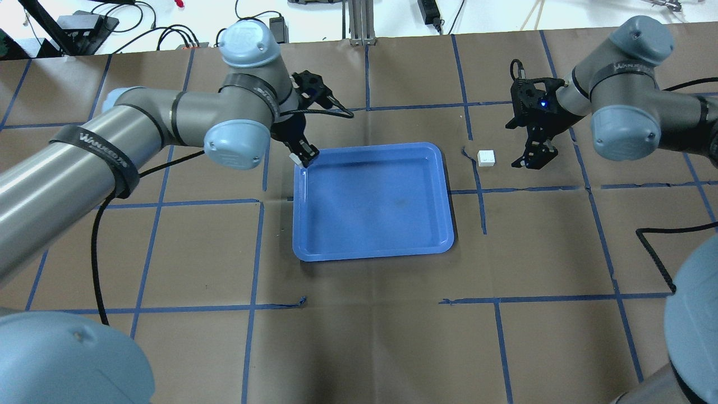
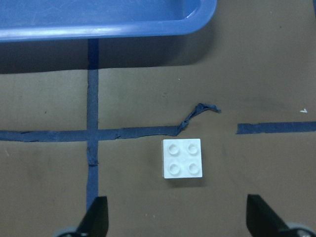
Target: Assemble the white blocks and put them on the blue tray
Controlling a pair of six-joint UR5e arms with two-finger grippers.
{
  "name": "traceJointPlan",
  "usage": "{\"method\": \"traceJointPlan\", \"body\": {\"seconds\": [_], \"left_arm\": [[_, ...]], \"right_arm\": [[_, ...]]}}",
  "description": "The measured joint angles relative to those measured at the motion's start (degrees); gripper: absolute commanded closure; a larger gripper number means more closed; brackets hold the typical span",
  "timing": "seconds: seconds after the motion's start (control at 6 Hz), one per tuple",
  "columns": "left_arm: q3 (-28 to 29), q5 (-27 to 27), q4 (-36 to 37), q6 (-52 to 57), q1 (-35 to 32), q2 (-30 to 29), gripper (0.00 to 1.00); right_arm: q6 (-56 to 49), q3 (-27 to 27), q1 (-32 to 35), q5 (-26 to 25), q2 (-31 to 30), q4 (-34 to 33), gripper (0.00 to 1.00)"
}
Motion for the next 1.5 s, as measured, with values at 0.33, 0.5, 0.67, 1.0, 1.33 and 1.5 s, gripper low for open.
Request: {"method": "traceJointPlan", "body": {"seconds": [0.33,0.5,0.67,1.0,1.33,1.5], "left_arm": [[-1.4,-0.7,0.7,12.2,-3.3,-0.9,0.75],[-1.7,-1.2,2.1,13.7,-4.2,-2.1,0.68],[-1.8,-2.8,4.7,14.1,-5.2,-3.7,0.66],[-1.9,-5.4,7.5,13.6,-7.5,-5.9,0.65],[-2.0,-5.4,7.7,13.3,-8.0,-5.9,0.57],[-2.0,-5.3,7.5,13.3,-8.0,-5.6,0.57]], "right_arm": [[0.1,0.1,-0.1,2.8,3.2,-2.3,0.01],[0.0,0.3,-0.1,3.4,4.2,-3.1,0.01],[-0.3,0.7,-0.1,3.5,4.7,-3.5,0.03],[-0.4,0.9,0.0,3.6,5.0,-4.7,0.29],[-0.5,1.0,0.0,3.5,5.0,-6.1,0.49],[-0.5,0.9,0.0,3.5,4.9,-6.2,0.56]]}}
